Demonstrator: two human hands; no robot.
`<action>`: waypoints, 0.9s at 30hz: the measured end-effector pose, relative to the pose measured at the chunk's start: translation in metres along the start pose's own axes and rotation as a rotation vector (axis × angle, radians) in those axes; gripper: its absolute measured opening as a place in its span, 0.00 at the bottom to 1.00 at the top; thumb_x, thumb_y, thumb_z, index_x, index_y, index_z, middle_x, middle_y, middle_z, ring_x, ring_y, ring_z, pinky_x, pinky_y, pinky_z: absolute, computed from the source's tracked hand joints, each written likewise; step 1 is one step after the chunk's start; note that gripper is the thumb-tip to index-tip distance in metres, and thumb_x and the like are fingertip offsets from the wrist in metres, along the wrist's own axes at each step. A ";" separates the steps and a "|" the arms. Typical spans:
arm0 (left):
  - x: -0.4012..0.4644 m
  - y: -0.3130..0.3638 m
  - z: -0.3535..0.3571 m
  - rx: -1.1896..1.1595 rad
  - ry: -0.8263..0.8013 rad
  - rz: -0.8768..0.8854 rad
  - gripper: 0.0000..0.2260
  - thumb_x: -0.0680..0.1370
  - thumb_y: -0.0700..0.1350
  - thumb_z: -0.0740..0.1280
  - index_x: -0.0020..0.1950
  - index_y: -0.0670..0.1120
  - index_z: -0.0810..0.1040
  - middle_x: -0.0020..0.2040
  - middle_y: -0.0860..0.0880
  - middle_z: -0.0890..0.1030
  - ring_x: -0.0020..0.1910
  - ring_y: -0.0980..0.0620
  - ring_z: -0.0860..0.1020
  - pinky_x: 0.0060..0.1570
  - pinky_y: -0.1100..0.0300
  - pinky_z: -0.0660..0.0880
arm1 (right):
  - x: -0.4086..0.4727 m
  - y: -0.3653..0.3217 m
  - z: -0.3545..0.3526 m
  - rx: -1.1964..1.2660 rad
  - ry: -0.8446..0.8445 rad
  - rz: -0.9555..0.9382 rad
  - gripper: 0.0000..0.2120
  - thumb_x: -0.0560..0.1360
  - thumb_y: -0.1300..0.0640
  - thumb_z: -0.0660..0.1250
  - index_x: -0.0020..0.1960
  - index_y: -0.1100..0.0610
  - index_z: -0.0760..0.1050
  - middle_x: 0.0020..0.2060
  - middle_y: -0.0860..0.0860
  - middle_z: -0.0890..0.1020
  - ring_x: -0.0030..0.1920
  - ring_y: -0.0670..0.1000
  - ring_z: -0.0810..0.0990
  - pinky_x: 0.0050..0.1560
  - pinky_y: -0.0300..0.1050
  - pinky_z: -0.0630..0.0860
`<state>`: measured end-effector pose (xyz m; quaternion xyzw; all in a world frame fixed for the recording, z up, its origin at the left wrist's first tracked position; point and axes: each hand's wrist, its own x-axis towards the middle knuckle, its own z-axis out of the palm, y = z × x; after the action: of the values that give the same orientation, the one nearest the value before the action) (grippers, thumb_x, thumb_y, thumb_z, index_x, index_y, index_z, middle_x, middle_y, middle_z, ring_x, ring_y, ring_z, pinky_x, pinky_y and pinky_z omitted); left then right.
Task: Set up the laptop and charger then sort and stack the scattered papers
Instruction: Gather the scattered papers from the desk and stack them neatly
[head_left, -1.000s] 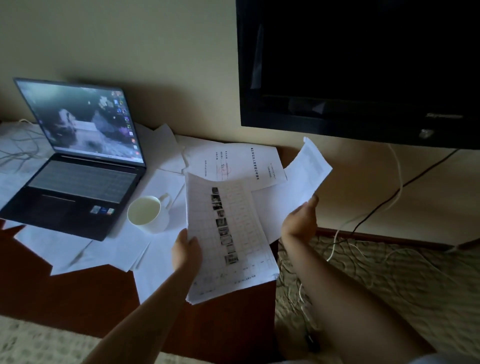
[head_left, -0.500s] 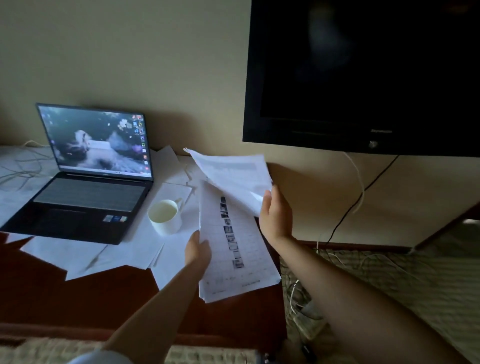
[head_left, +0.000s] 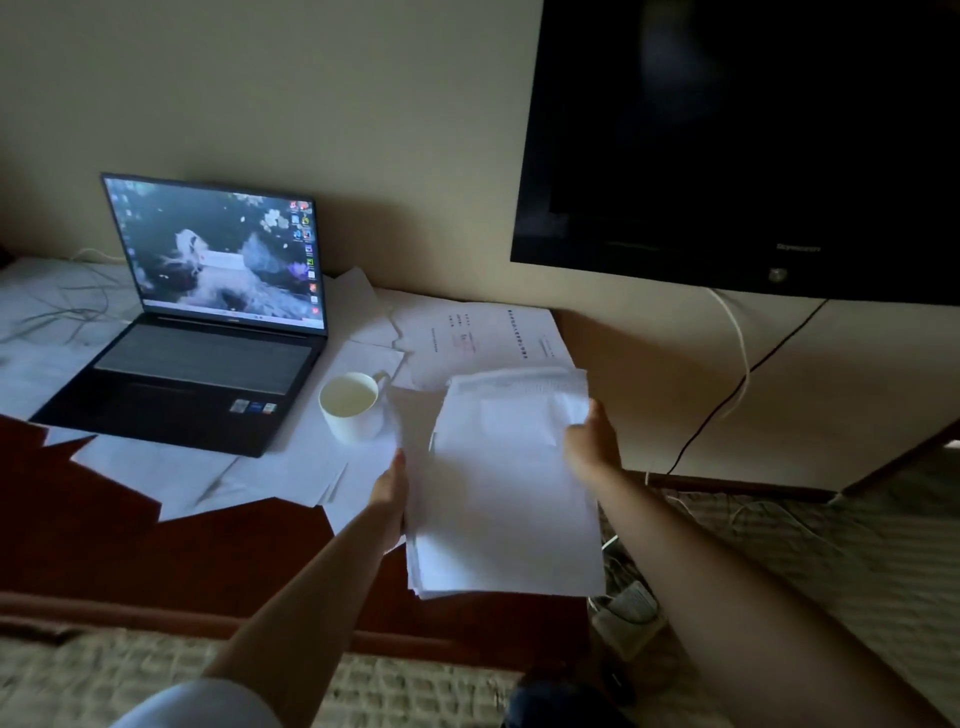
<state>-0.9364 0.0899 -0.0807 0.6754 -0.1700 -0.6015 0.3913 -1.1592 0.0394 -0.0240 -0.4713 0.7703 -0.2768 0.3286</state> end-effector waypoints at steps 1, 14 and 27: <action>0.004 0.000 0.001 0.039 0.008 0.010 0.23 0.81 0.59 0.54 0.57 0.41 0.77 0.51 0.38 0.80 0.52 0.37 0.79 0.54 0.41 0.77 | 0.004 0.006 0.005 -0.023 -0.032 0.004 0.27 0.74 0.65 0.53 0.73 0.53 0.61 0.66 0.56 0.74 0.60 0.60 0.75 0.57 0.50 0.75; 0.052 0.021 0.034 0.270 0.172 0.069 0.07 0.78 0.40 0.63 0.55 0.40 0.74 0.47 0.41 0.78 0.40 0.46 0.77 0.36 0.58 0.75 | 0.071 0.014 0.070 -0.108 -0.303 0.047 0.25 0.77 0.64 0.55 0.73 0.56 0.61 0.67 0.57 0.72 0.63 0.60 0.73 0.59 0.49 0.74; 0.076 0.024 0.033 0.261 0.443 0.040 0.09 0.73 0.44 0.71 0.35 0.41 0.77 0.32 0.46 0.78 0.34 0.46 0.77 0.38 0.55 0.76 | 0.134 -0.030 0.093 0.568 -0.158 0.282 0.11 0.76 0.62 0.61 0.57 0.55 0.69 0.43 0.50 0.74 0.40 0.48 0.71 0.41 0.40 0.68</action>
<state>-0.9449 0.0112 -0.1141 0.8319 -0.1695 -0.4043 0.3403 -1.1172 -0.1055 -0.0931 -0.2694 0.6921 -0.3951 0.5407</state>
